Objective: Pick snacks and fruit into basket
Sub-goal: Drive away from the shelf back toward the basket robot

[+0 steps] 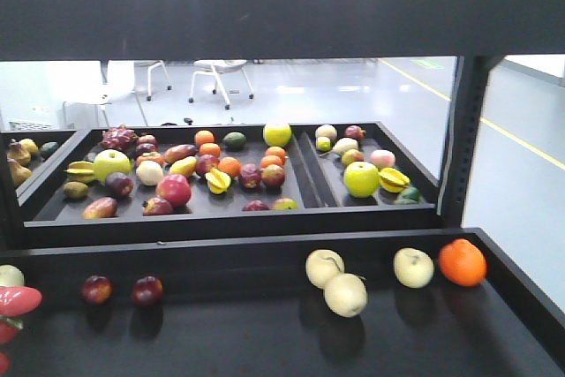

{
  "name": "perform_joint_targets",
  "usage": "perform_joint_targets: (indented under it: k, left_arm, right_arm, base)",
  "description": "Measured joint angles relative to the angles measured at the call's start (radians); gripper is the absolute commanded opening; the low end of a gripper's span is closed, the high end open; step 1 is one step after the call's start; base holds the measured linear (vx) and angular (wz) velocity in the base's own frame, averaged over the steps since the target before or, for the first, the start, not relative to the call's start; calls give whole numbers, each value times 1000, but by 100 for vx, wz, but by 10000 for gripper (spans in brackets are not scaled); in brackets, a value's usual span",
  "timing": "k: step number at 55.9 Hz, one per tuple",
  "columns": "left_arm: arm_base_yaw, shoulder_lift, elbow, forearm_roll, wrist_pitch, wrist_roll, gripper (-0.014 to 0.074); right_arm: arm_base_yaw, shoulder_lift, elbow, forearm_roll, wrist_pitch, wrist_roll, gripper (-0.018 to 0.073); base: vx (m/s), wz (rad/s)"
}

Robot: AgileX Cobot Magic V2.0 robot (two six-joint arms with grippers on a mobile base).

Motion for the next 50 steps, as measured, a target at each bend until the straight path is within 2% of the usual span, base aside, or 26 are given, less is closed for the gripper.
perform_joint_targets:
  k: [50]
  left_arm:
    - [0,0,0,0,0,0,-8]
  right_arm:
    - [0,0,0,0,0,0,-8]
  base:
    - [-33,-2]
